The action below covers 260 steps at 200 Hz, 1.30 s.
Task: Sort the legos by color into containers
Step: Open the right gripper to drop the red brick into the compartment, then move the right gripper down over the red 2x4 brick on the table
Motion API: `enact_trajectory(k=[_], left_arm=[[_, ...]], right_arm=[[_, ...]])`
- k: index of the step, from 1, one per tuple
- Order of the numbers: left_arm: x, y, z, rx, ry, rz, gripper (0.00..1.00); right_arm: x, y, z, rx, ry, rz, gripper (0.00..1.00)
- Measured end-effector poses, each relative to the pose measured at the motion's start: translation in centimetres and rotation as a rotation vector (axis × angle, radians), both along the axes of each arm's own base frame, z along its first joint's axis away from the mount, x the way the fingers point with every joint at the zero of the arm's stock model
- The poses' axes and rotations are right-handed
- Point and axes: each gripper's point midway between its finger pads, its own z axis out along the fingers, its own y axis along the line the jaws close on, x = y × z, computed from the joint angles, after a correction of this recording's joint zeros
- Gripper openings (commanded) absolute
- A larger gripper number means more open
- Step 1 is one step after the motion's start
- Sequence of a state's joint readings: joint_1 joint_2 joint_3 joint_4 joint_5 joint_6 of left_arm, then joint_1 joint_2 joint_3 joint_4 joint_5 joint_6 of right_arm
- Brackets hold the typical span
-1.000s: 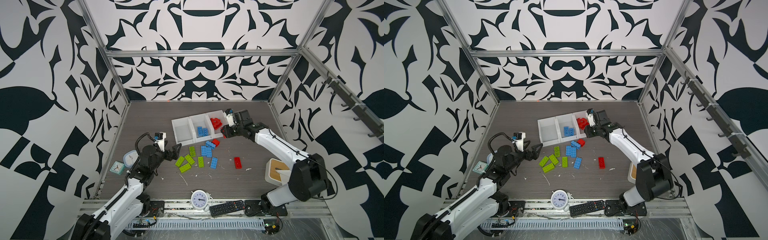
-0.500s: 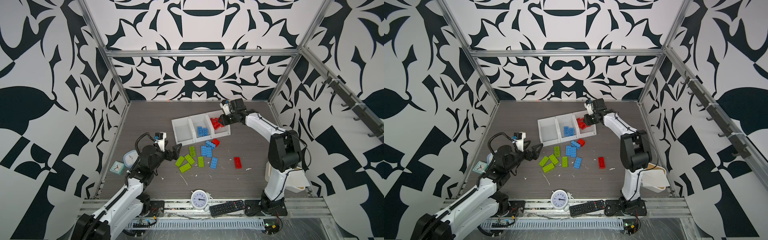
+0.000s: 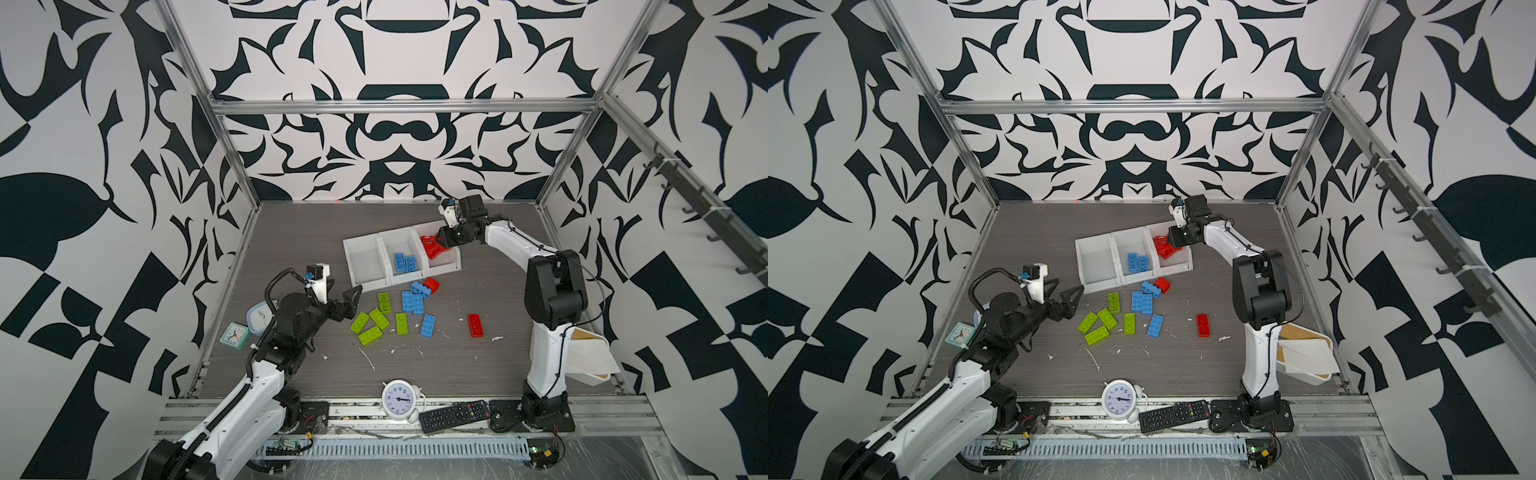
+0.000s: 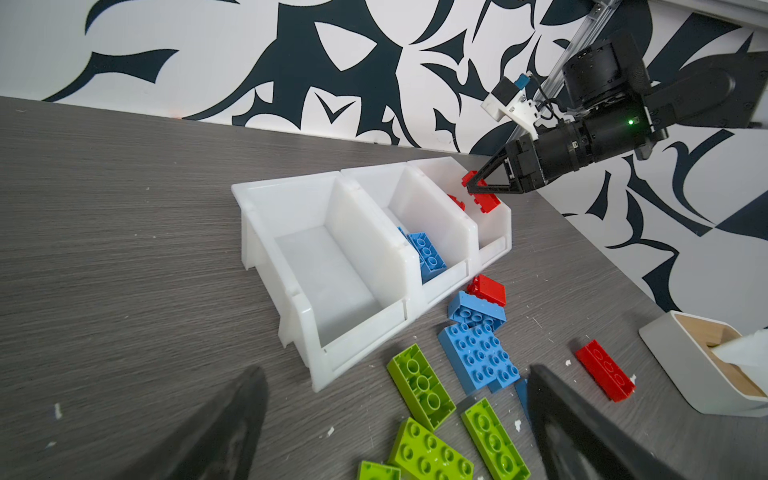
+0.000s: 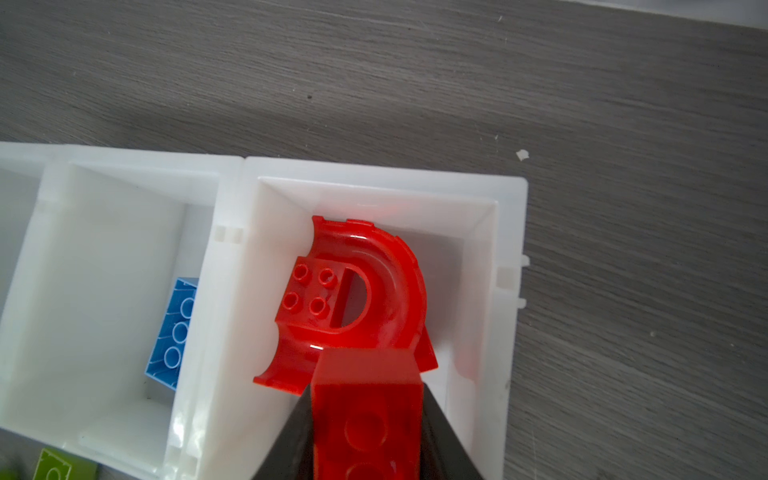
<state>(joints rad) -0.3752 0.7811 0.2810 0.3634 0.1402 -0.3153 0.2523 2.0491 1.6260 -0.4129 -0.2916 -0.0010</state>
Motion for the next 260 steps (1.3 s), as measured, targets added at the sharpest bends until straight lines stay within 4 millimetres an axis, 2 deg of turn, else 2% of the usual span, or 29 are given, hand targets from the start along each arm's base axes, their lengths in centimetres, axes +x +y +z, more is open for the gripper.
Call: enact_trajectory(k=[14,29,66,99,117,141,153,173,200,233,260], left_arm=[[0.0,0.0,0.0,0.0,0.001,0.0,1.0],[0.0,0.0,0.0,0.0,0.001,0.0,1.0],[0.0,0.0,0.0,0.0,0.0,0.0,1.0],[0.0,0.0,0.1,-0.002,-0.003,-0.001,1.0],[0.0,0.0,0.1,-0.002,-0.003,-0.002,1.0],[0.0,-0.1,0.0,-0.001,-0.001,-0.003,1.0],[0.0,-0.1,-0.1,0.0,0.002,-0.004,1.0],[-0.1,-0.2,-0.2,0.0,0.009,-0.013,1.0],[0.0,-0.3,-0.6,0.003,0.021,-0.018,1.0],[-0.1,-0.6,-0.8,0.001,0.031,-0.034,1.0],[-0.1,-0.7,-1.0,0.002,0.037,-0.038,1.0]], right_arm=[[0.0,0.0,0.0,-0.001,0.001,-0.001,0.38],[0.1,-0.1,0.1,-0.003,0.001,-0.006,0.47],[0.1,-0.2,0.4,-0.006,0.003,-0.013,0.61],[-0.2,-0.2,0.9,-0.005,0.002,-0.014,0.63],[-1.2,-0.5,2.0,0.007,-0.004,-0.026,0.63],[-4.3,-1.3,4.3,0.035,-0.03,-0.057,0.63],[-6.5,-2.0,5.5,0.054,-0.051,-0.079,0.63],[-10.2,-3.1,6.3,0.083,-0.071,-0.119,0.63],[-14.7,-4.4,5.6,0.09,-0.054,-0.169,0.63],[-19.7,-5.9,3.5,0.038,0.0,-0.231,0.63],[-22.6,-6.4,2.3,-0.008,0.047,-0.257,0.64]])
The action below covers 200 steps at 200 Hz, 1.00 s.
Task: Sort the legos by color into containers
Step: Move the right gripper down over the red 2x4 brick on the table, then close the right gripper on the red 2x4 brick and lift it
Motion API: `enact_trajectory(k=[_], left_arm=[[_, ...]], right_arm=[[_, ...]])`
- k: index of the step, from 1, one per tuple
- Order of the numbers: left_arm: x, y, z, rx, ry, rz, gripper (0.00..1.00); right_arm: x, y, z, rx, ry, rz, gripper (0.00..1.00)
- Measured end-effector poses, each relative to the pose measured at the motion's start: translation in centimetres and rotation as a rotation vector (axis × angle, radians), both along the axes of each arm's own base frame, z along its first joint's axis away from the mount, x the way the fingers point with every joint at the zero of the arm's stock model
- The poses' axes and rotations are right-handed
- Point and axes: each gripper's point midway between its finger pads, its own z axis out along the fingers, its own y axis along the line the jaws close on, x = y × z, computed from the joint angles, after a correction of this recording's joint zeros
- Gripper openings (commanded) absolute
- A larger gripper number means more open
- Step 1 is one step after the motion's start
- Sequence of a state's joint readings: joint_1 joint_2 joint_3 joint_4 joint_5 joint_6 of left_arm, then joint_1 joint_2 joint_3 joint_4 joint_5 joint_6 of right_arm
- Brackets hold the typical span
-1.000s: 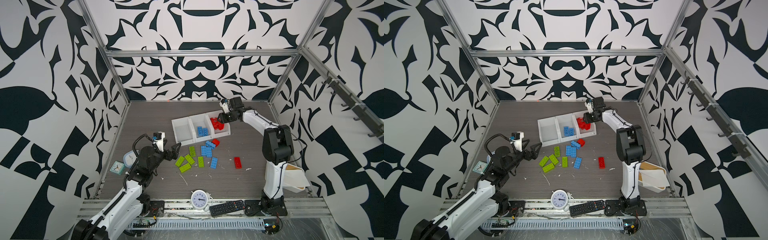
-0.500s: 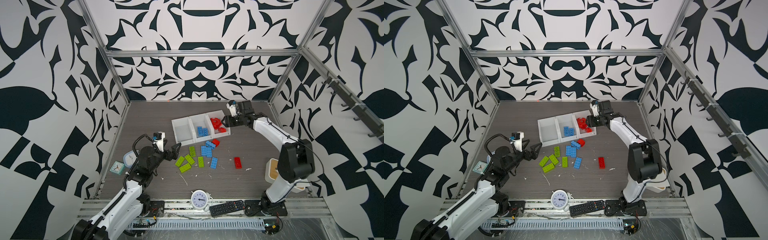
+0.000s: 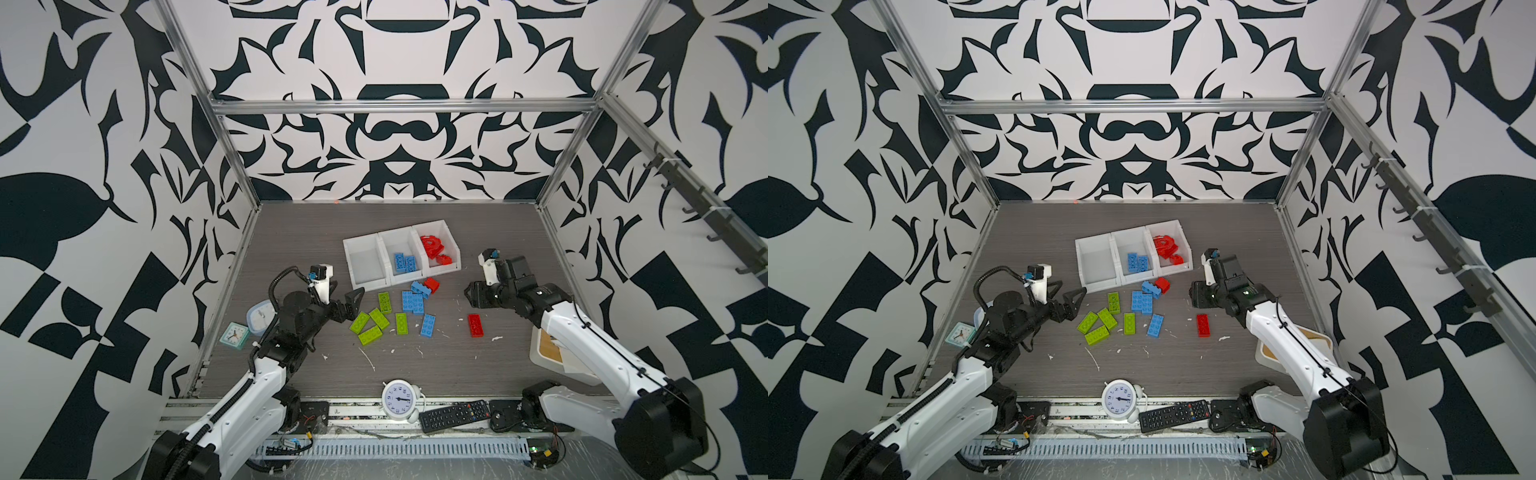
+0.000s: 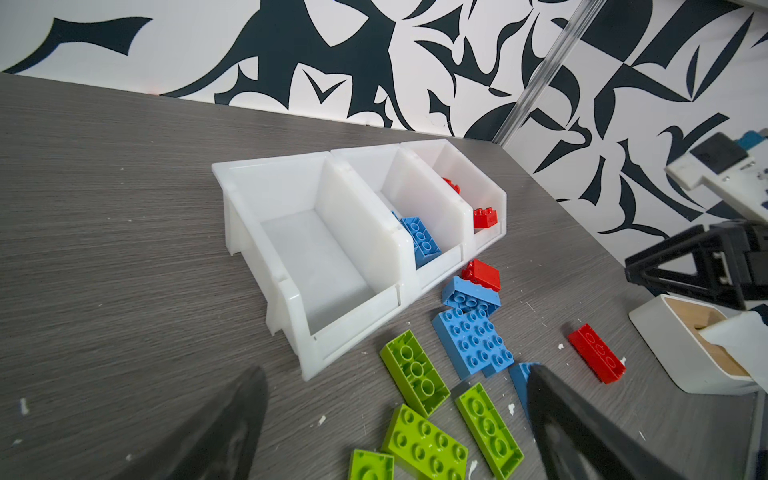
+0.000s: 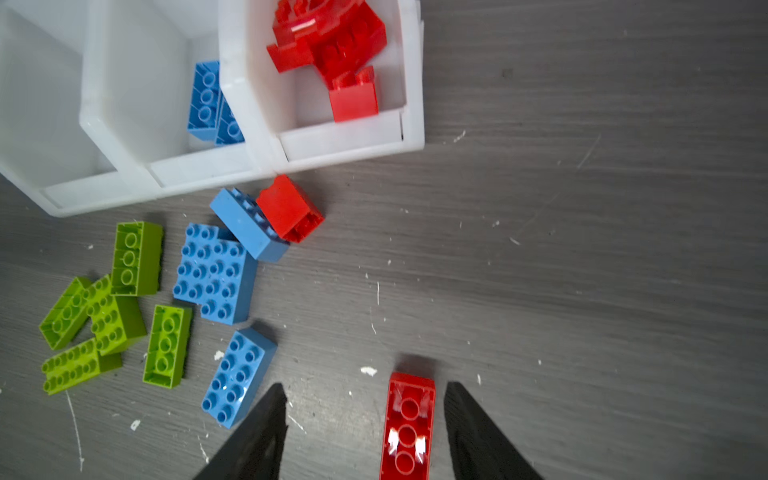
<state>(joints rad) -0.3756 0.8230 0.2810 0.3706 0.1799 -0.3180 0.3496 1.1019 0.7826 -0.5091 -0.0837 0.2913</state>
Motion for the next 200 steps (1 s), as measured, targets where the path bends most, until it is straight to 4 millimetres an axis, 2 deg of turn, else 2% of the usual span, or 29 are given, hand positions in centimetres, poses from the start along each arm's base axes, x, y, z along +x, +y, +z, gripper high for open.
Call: enact_trajectory(k=[27,70,125,166,200], left_arm=[[0.0,-0.3,0.0,-0.002,-0.003,-0.016,1.0],[0.1,-1.1,-1.0,0.002,0.023,-0.061,1.0],[0.0,-1.5,-1.7,0.005,0.047,-0.085,1.0],[-0.3,-1.8,-1.6,-0.001,0.048,-0.105,1.0],[-0.3,-1.7,-1.1,-0.007,0.031,-0.106,1.0]], right_arm=[[-1.9,-0.4,-1.0,-0.017,0.059,-0.027,0.64],[-3.1,-0.7,-2.5,-0.015,0.141,-0.065,0.62],[-4.7,1.0,-5.6,-0.061,0.258,-0.013,0.61],[-5.1,0.6,-6.9,-0.095,0.284,-0.029,0.59],[-4.6,0.4,-7.9,-0.121,0.29,-0.044,0.59]])
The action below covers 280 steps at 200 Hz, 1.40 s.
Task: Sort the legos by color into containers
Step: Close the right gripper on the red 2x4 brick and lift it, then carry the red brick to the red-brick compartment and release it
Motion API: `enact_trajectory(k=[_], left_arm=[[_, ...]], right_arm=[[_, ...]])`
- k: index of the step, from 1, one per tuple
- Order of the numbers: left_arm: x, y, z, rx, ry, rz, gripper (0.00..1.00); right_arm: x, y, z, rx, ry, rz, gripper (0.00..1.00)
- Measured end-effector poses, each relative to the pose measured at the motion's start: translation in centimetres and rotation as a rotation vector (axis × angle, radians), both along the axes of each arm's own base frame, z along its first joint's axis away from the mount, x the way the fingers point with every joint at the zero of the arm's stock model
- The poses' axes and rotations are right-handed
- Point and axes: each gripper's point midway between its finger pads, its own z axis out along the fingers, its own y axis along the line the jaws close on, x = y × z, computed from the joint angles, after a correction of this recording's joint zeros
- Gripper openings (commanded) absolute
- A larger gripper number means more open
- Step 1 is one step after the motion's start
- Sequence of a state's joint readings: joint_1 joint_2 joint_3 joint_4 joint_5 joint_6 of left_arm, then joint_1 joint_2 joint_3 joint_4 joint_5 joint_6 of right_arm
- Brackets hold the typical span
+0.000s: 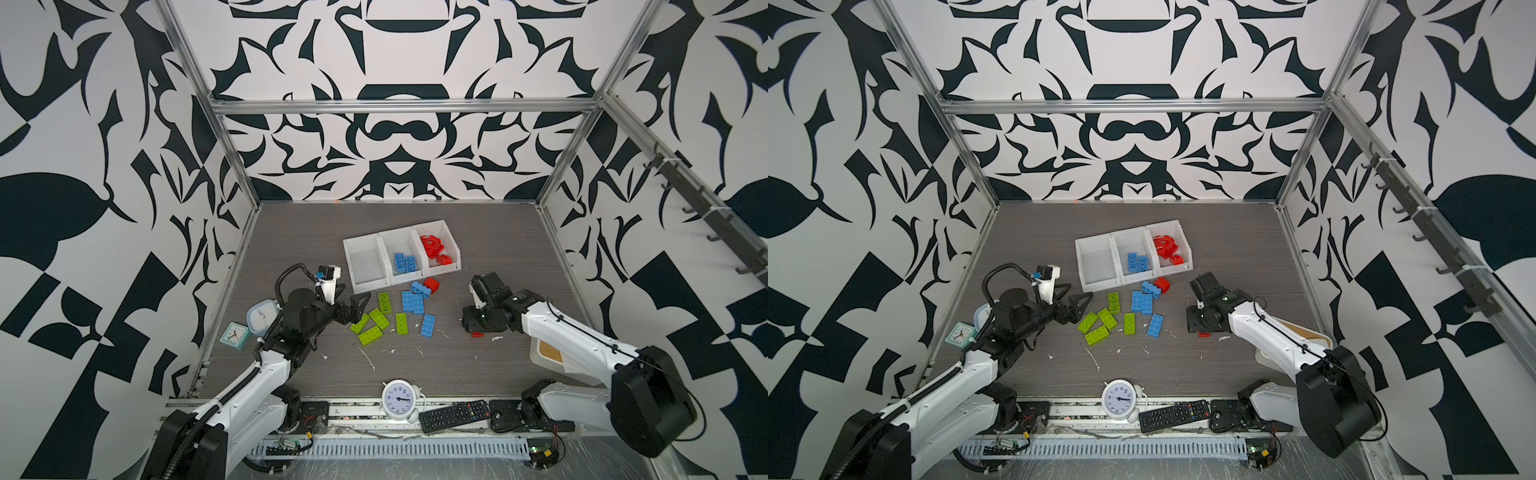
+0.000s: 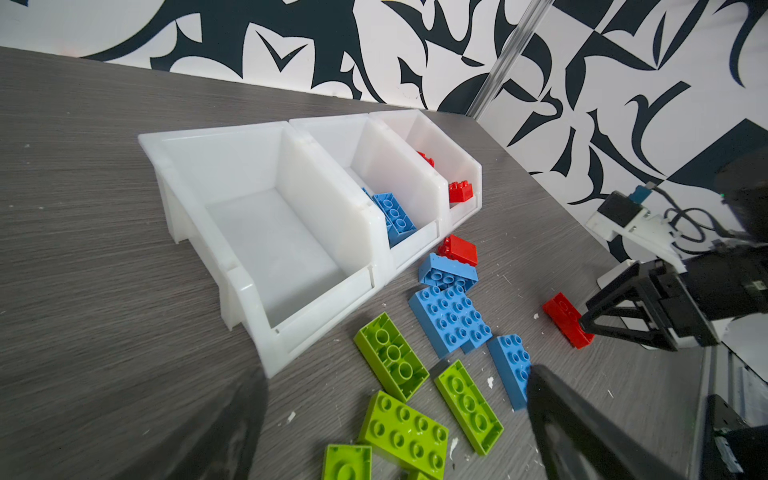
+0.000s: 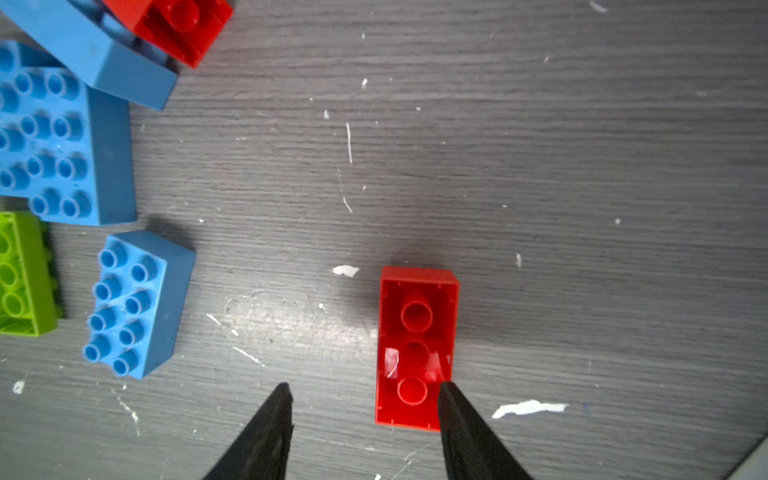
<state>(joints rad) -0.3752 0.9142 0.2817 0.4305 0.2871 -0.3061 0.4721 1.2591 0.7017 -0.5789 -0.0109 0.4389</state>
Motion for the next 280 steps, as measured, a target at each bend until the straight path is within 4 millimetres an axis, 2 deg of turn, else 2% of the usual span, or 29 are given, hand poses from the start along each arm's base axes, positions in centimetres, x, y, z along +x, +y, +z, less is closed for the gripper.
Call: enact_trajectory(k=[76,107,151,215,280], left_arm=[[0.0,0.0,0.4,-0.006,-0.016,-0.002,1.0],[0.0,0.0,0.5,-0.005,-0.022,-0.003,1.0],[0.0,0.0,0.7,-0.004,-0.028,-0.003,1.0],[0.0,0.0,0.7,-0.004,-0.029,-0.003,1.0],[0.0,0.0,0.7,-0.005,-0.03,-0.003,1.0]], right_arm=[[0.7,-1.2,-3.8,-0.072,0.094,-0.026,0.58],[1.1,-0.9,-3.7,-0.065,0.09,-0.022,0.55],[1.1,-0.8,-3.6,-0.06,0.086,-0.021,0.43],[1.1,-0.8,-3.5,-0.056,0.083,-0.018,0.34],[1.5,-0.2,-1.3,-0.003,0.015,-0.002,0.26]])
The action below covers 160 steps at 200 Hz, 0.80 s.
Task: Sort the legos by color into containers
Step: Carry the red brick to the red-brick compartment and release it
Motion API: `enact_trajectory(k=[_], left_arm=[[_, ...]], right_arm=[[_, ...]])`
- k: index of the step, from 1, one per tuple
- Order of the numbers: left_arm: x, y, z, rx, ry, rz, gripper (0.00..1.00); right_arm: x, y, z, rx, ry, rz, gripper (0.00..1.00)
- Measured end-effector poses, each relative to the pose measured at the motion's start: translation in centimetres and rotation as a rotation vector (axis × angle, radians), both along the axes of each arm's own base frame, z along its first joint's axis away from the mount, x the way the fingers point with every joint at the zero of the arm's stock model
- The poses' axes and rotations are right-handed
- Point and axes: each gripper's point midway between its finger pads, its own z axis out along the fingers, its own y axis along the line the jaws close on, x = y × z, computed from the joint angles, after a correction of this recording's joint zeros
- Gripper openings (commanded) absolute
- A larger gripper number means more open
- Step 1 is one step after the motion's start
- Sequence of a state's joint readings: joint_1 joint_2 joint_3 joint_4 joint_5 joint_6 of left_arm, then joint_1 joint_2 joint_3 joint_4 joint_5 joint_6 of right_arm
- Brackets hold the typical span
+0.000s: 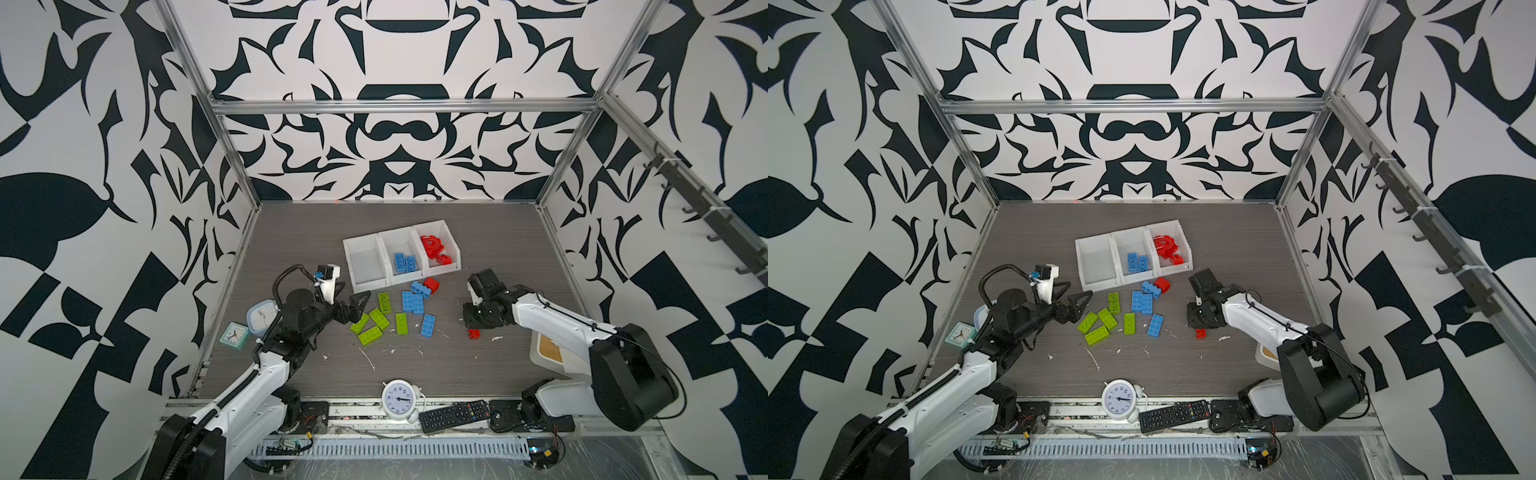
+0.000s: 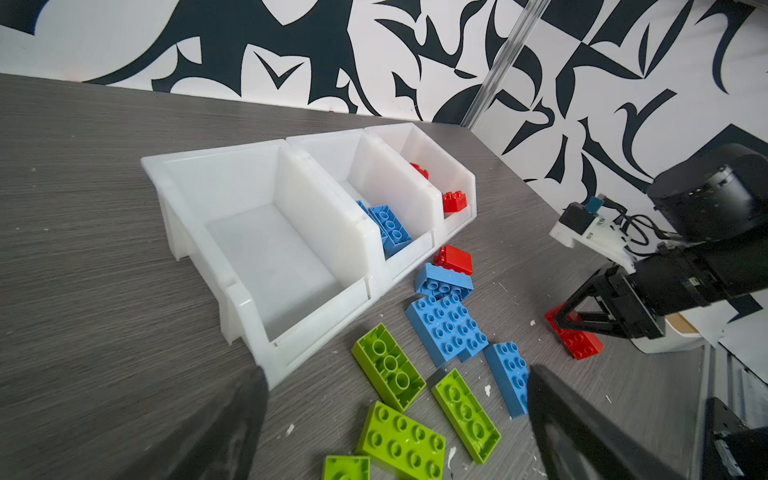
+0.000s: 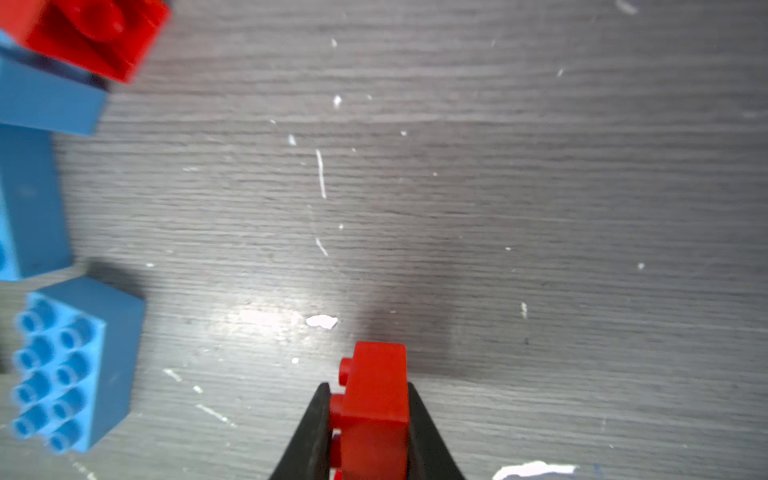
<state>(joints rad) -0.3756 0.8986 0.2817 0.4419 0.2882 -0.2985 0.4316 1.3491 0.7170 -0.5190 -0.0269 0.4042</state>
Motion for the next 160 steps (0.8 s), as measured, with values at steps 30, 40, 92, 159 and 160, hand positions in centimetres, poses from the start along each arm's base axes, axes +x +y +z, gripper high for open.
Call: enact_trajectory(k=[30,40,92,159,160], left_arm=[[0.0,0.0,0.0,0.0,0.0,0.0,1.0],[0.0,0.0,0.0,0.0,0.0,0.0,1.0],[-0.1,0.1,0.5,-0.007,-0.016,0.001,1.0],[0.0,0.5,1.2,-0.009,-0.038,0.026,1.0],[0.0,0.4,1.2,-0.009,-0.038,0.026,1.0]], right_arm=[[0.6,0.6,2.2,0.047,-0.05,0.02,0.2],[1.0,0.8,3.2,0.065,-0.071,0.024,0.19],[5.4,2.7,11.3,0.134,-0.228,0.088,0.16],[12.7,6.9,19.4,0.197,-0.369,0.213,0.14],[12.7,6.9,19.4,0.197,-0.37,0.213,0.14]])
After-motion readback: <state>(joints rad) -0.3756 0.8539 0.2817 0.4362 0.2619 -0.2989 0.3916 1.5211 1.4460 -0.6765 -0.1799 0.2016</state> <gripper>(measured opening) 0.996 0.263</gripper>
